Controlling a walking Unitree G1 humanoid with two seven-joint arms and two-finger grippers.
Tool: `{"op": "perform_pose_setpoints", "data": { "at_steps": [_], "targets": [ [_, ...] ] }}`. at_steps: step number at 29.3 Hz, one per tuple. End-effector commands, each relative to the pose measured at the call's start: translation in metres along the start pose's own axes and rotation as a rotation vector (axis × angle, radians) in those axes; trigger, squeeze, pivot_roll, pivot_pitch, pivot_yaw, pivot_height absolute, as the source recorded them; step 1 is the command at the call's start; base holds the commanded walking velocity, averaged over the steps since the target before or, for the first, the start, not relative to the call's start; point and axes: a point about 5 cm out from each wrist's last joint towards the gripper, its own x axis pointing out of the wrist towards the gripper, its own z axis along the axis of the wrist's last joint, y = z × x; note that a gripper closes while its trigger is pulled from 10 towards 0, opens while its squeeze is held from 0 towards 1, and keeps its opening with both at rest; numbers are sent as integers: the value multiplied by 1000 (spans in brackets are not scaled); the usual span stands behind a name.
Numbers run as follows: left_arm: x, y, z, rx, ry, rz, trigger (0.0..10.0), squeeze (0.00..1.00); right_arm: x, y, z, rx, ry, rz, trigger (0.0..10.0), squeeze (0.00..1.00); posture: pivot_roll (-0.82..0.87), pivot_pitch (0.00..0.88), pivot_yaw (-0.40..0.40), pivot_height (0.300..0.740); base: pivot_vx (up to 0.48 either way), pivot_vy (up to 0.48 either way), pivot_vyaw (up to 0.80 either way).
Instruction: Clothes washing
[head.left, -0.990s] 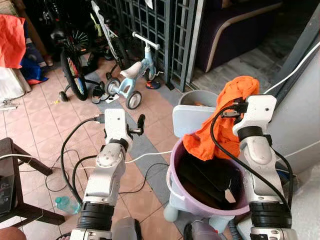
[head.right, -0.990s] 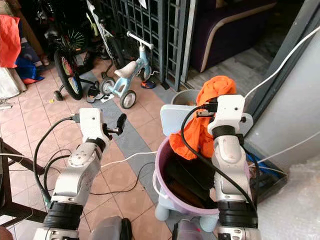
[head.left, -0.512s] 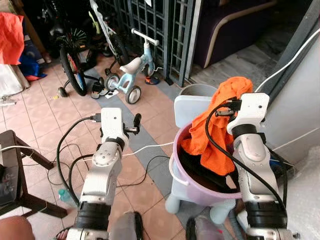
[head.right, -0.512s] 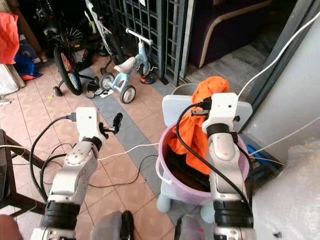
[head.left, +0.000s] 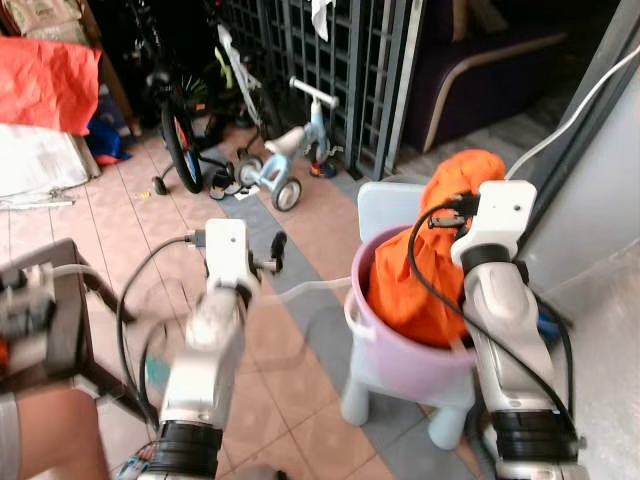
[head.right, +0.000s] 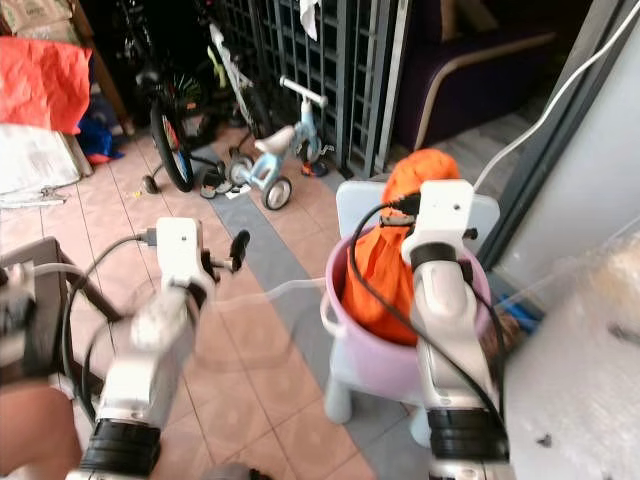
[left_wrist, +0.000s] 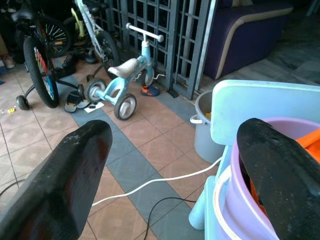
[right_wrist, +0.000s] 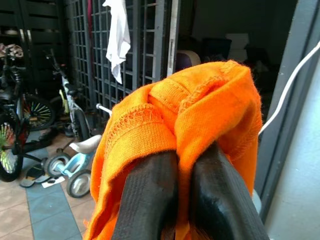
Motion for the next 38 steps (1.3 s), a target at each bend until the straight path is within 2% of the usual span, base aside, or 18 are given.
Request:
{"op": "perform_pose_setpoints", "data": {
  "at_steps": [1, 16, 21, 25, 27, 33, 38],
  "targets": [
    [2, 0, 6, -7, -25, -16, 10000, 0, 4, 2, 9, -2, -36, -7, 10000, 0, -85, 35, 71, 740, 0, -375, -781],
    [1, 0, 4, -16, -22, -15, 10000, 0, 9, -2, 9, -60, -39, -38, 10000, 0, -76, 33, 63, 740, 64, -340, -777],
    [1, 2, 7, -30, -39, 6, 10000, 0, 25, -28, 20, -177, -98, -111, 10000, 0, -72, 32, 64, 740, 0, -115, -775],
    [2, 3, 8, -29, -39, 9, 10000, 0, 34, -39, 28, -191, -118, -129, 10000, 0, -69, 30, 66, 740, 0, 0, -775],
    [2, 3, 9, -33, -44, 7, 10000, 0, 42, -43, 38, -175, -145, -93, 10000, 0, -65, 30, 67, 740, 0, 0, -775],
    [2, 4, 10, -36, -52, 6, 10000, 0, 47, -40, 49, -190, -188, -38, 10000, 0, -63, 30, 68, 740, 0, 0, -776],
    [1, 12, 9, -31, -49, 47, 10000, 0, 50, -24, 55, -231, -239, 72, 10000, 0, -61, 36, 71, 740, 64, 0, -109]
  ]
}}
